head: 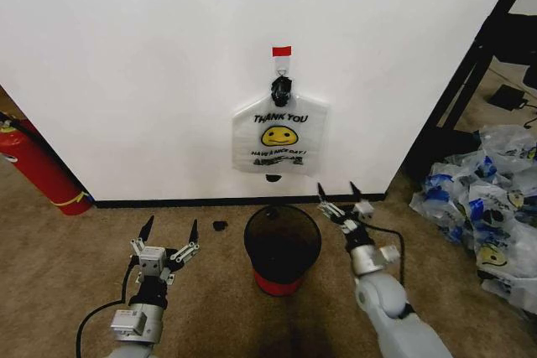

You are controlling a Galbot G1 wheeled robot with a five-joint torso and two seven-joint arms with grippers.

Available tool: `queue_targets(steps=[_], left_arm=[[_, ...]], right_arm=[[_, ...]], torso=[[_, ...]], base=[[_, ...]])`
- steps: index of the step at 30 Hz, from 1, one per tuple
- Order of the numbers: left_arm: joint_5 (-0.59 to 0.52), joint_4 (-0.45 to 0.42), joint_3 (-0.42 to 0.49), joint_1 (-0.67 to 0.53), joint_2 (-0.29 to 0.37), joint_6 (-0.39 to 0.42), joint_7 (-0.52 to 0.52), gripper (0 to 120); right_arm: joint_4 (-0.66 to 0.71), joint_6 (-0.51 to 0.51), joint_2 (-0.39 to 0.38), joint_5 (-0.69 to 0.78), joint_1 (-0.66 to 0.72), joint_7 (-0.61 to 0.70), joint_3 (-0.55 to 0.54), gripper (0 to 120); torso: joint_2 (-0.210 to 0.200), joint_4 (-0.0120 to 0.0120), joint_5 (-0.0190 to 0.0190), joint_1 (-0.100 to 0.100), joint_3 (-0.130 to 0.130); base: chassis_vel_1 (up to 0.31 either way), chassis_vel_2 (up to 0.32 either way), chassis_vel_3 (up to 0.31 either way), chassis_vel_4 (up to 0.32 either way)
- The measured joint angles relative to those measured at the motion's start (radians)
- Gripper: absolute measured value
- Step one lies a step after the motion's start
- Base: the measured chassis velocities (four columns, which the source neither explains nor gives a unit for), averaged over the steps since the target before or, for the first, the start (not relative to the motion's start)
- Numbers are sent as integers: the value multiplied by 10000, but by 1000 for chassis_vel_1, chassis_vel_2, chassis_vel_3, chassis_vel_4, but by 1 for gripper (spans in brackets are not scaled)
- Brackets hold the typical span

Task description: Pick up the garbage bag from the wall and place it over the trash bin.

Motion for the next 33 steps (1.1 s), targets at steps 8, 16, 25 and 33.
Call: queue_targets(steps=[8,16,25,33], left_arm=[[-202,4,-178,33,78,-65,-16,100],[-47,181,77,-43,69,-90,-18,100],[89,234,103,-51,69,-70,-7,100],[-1,367,-9,-58,65,-70,-27,100]], right_arm=[[1017,-611,-263,-2419,-1545,476,933,100],[847,196,-259,-159,-581,-17,-66,100],[-1393,689,775,5469,3116,-948,-2088,100],[-3172,120,1810,7615,5176,-1472,-2068,100]], torso=[[2,-12,-1,-1,-1],[2,-5,1,-1,0],[2,-4,-3,0,0],[1,-5,-3,0,1]], base=[[0,0,0,0],[0,0,0,0],[0,0,0,0],[0,0,0,0]])
